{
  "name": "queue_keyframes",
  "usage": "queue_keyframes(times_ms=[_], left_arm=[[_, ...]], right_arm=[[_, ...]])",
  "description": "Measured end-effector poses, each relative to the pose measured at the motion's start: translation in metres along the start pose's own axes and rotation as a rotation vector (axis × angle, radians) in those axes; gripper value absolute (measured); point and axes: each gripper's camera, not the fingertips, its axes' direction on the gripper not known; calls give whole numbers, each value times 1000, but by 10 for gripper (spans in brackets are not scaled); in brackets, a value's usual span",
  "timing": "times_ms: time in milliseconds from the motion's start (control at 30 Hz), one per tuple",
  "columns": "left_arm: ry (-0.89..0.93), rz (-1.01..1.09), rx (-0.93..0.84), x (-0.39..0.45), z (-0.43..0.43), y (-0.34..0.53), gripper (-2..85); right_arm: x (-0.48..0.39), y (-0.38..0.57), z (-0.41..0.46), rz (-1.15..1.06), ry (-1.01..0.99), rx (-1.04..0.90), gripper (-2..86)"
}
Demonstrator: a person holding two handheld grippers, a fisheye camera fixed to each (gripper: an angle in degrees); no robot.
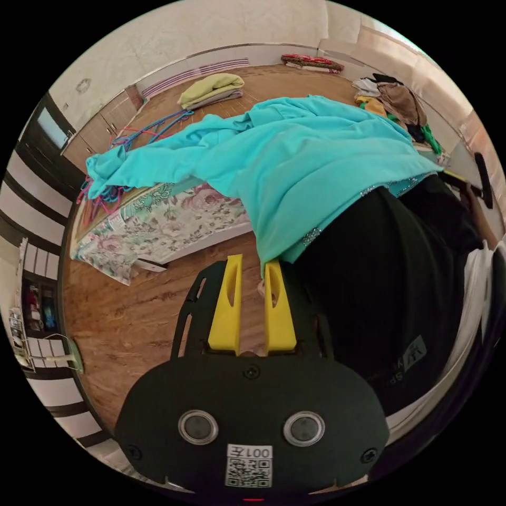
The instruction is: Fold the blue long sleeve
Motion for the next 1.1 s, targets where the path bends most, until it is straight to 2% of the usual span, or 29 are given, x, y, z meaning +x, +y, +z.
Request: queue_keyframes(times_ms=[133, 233, 267, 333, 367, 533, 633, 667, 733, 833, 900, 1000, 1100], left_arm=[[162, -85, 59, -3, 21, 1, 7], [170, -187, 73, 0, 34, 4, -6], [140, -199, 68, 0, 34, 4, -6], [-22, -186, 81, 3, 16, 3, -9], [-57, -166, 93, 4, 8, 2, -9], [-337, 121, 226, 42, -87, -25, -10], [-502, 214, 257, 71, -131, -38, -10], [-503, 226, 256, 74, -138, -39, -10], [-395, 236, 243, 80, -160, -35, -10], [-218, 185, 196, 80, -162, -22, -10], [-174, 157, 160, 85, -146, -14, -10], [-222, 180, 120, 96, -105, -27, -10], [-253, 243, 154, 80, -73, -102, -10]], right_arm=[[15, 17, 5, 89, -229, 19, 67], [13, 19, 11, 117, -310, 9, 50], [11, 17, 9, 110, -293, 4, 48], [0, 4, -17, 57, -72, 35, 37], [-3, -1, -26, 32, -24, 48, 34], [-59, -51, -114, -284, 183, 224, 25], [-98, -68, -153, -413, 340, 313, 24], [-103, -70, -159, -425, 364, 316, 24], [-114, -69, -178, -422, 435, 303, 23], [-110, -55, -183, -325, 379, 259, 23], [-107, -43, -173, -292, 345, 224, 22], [-104, -41, -135, -297, 334, 163, 21], [-107, -95, -94, -400, 388, 178, 20]])
